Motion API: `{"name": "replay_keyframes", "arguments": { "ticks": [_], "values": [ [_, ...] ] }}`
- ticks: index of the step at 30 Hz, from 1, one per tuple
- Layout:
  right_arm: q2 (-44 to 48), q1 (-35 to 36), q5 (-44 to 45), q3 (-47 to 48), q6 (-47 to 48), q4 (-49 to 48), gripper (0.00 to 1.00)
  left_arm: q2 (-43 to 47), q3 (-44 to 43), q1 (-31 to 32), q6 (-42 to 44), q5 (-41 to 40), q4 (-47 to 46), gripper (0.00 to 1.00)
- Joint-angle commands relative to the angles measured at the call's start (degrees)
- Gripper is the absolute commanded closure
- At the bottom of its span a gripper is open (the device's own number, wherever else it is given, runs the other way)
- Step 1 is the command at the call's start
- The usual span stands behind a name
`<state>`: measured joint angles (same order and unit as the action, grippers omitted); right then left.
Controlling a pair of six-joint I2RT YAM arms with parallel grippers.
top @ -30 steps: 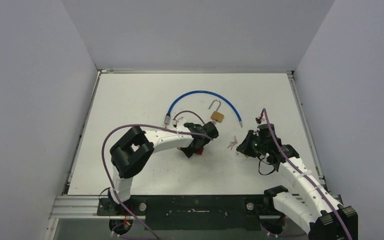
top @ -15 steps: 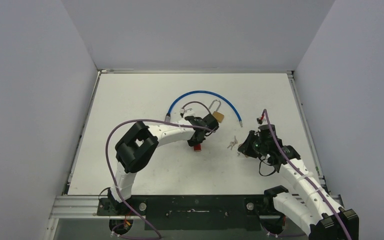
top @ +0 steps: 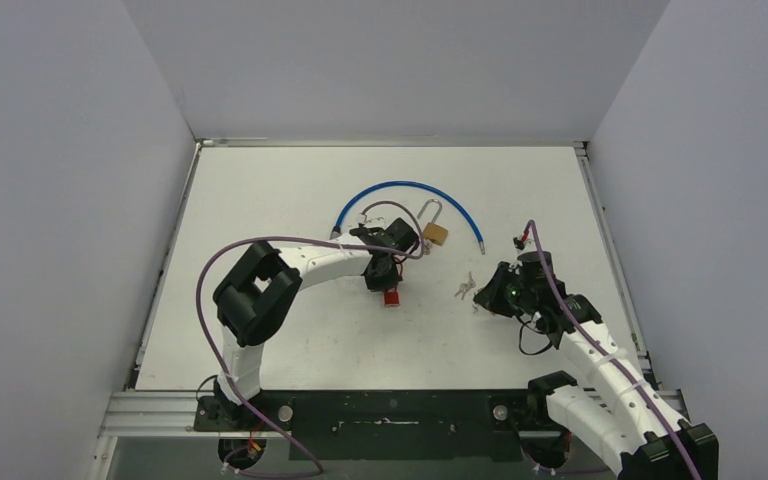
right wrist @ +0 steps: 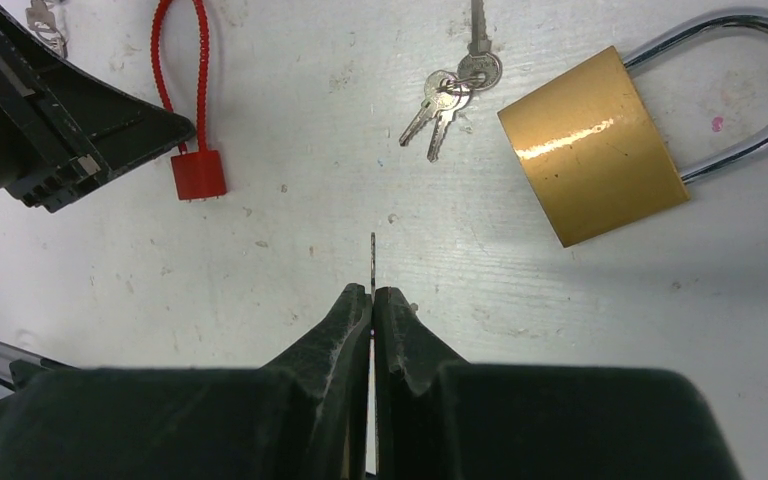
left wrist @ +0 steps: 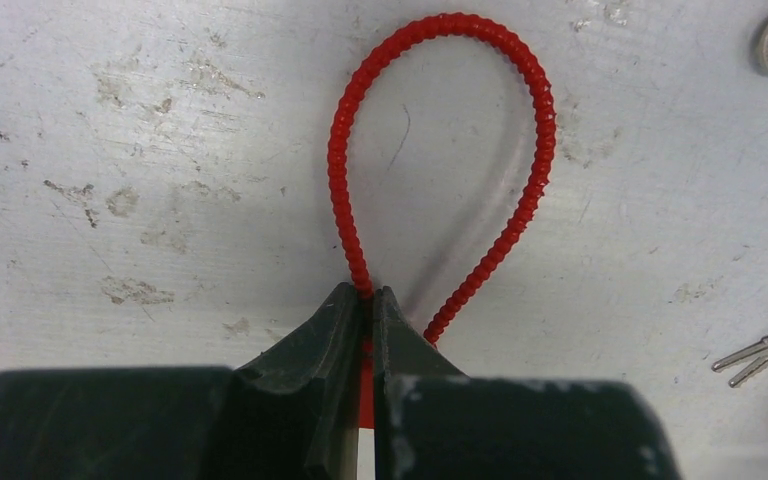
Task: Unlock with the key
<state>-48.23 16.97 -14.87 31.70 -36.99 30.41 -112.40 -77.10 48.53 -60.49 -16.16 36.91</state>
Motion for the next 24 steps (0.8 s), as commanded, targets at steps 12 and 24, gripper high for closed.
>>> {"name": "replay_keyframes", "arguments": {
  "ticks": [12, 24],
  "values": [
    [1.1, 0.3, -3.8, -1.4, -1.1, -2.5, 1.00, 4.7, -0.9, 1.1, 2.6, 0.2, 2.6, 0.39],
    [4.8, 0.3, -3.1, -4.5, -1.4, -0.1, 1.00, 3.9, -1.6, 10.0, 0.1, -7.5, 2.2, 0.30]
  ]
}}
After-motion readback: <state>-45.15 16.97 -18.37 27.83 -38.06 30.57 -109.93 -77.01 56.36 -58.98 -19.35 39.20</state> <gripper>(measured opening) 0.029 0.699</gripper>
